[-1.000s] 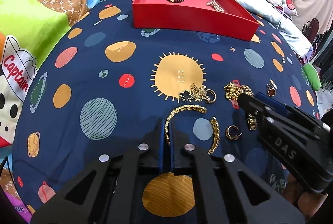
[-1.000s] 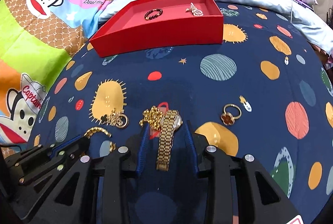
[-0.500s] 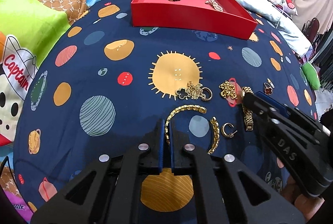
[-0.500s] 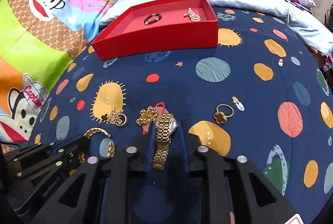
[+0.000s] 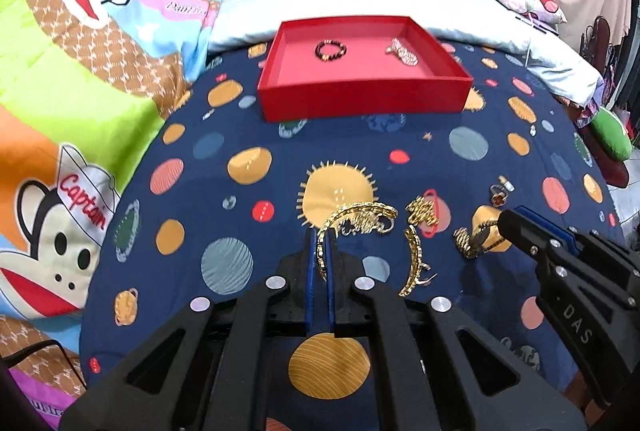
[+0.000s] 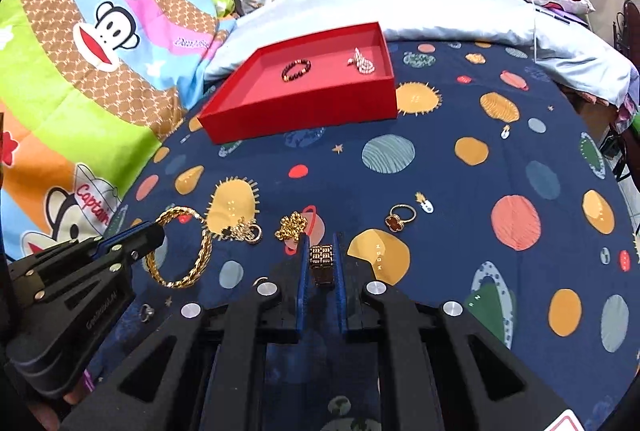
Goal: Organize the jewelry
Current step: 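Grasp the gold cuff bangle with the left tool while the right grasps the gold watch, then carry bangle and watch into the red tray and open both tools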
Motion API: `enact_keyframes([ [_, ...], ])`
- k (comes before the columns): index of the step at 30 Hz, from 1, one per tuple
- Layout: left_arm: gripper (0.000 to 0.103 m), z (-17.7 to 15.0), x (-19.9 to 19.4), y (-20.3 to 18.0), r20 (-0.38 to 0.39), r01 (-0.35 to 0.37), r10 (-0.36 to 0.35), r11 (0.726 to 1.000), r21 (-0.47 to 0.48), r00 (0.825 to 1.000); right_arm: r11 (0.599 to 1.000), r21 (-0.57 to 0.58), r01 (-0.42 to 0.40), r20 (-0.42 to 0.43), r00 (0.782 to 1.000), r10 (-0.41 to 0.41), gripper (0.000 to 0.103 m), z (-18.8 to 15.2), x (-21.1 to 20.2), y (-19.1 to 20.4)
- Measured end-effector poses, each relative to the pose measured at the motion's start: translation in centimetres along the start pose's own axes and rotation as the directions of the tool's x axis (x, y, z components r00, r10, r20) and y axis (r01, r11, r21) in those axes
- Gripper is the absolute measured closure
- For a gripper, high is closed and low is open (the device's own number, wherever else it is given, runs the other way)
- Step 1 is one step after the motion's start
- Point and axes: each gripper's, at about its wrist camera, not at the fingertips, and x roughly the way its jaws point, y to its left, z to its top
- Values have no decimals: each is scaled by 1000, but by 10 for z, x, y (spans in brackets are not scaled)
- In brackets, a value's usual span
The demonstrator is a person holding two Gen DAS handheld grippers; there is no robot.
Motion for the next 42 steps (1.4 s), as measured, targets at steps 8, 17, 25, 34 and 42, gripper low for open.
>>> enact_keyframes([
  [8, 99, 14, -12, -3, 29, 10, -10, 1000, -4, 1000, 1000, 13, -18, 50, 999, 18, 92, 12, -23, -3],
  [17, 99, 42, -7, 4, 25, 53, -52, 998, -46, 998, 1000, 3, -28, 91, 995, 27, 92, 39, -30, 0],
  [25, 99, 93, 10, 15, 47, 96, -92, 992, -78, 995, 998, -1, -67, 146, 987, 66, 92, 99, -22, -2],
  [34, 99, 159, 52, 28, 66, 90, -84, 991, -99, 994, 997, -21, -69, 184, 980, 72, 92, 174, 19, 1],
  [42, 99, 200, 99, 41, 43, 64, -59, 989, -131, 997, 998, -30, -57, 156, 986, 61, 92, 213, 73, 2],
])
